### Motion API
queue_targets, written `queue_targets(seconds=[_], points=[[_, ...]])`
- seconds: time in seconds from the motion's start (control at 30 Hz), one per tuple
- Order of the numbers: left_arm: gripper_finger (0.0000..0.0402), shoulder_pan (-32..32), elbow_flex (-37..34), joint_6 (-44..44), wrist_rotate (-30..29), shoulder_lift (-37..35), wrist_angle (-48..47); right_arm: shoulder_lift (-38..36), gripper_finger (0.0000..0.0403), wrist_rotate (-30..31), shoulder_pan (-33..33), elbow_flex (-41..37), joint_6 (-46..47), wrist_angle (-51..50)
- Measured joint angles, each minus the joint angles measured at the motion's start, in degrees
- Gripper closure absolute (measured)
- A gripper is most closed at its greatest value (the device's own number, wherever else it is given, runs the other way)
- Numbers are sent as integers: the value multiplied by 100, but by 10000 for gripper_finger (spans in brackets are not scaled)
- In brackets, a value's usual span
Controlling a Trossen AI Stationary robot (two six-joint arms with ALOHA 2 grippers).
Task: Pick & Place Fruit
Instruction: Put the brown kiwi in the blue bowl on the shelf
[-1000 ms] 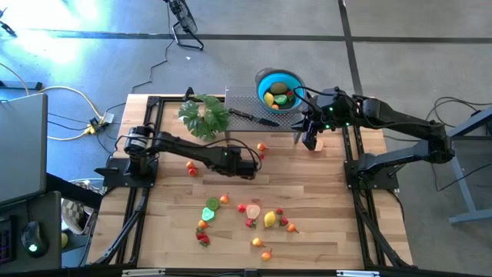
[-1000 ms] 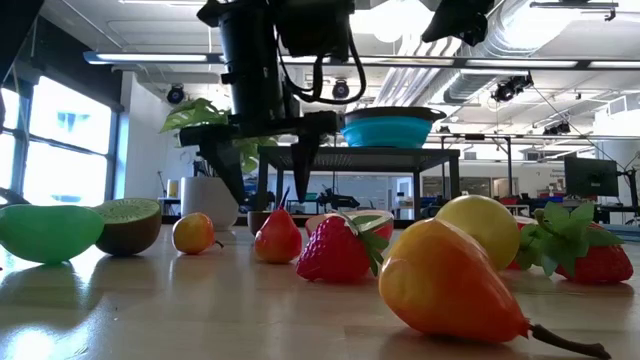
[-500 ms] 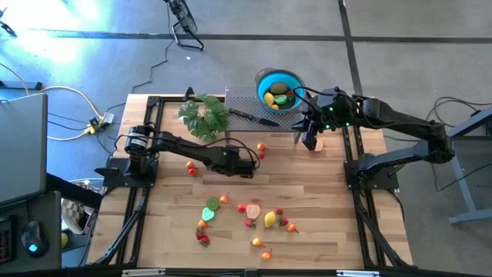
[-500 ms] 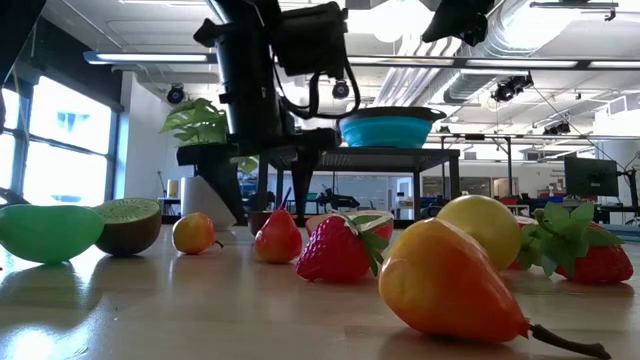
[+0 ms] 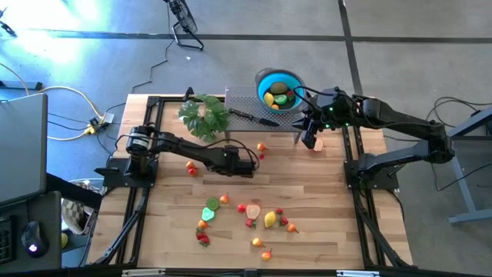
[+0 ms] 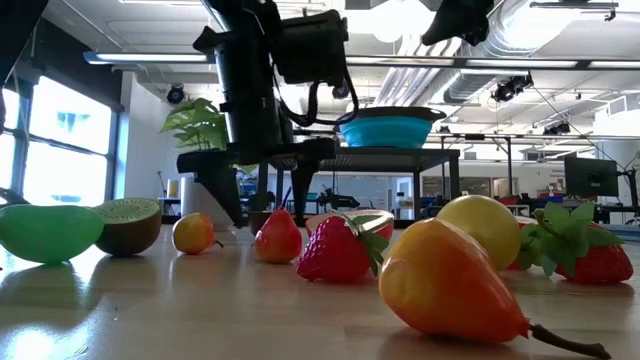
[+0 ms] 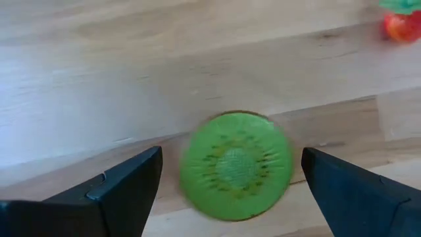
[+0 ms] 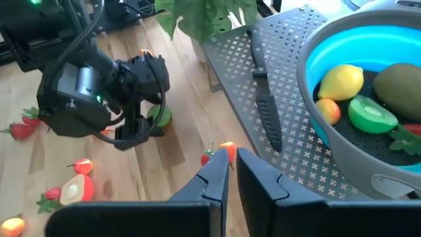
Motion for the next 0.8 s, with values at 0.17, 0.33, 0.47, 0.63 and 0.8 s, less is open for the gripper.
queue_targets(seconds=[0.17, 0.33, 0.47, 0.63, 0.8], points=[[48, 0, 5, 5, 159, 118, 130, 0, 380, 0, 0, 0, 0, 1], [48, -2, 8, 29, 164, 129, 116, 0, 380, 0, 0, 0, 0, 2], [48, -2, 6, 41, 167, 129, 111, 0, 380, 0, 0, 0, 0, 2], [48, -2, 6, 46, 172, 129, 81, 0, 380, 0, 0, 0, 0, 2], [48, -2, 6, 45, 169, 129, 21, 0, 380, 0, 0, 0, 0, 0]])
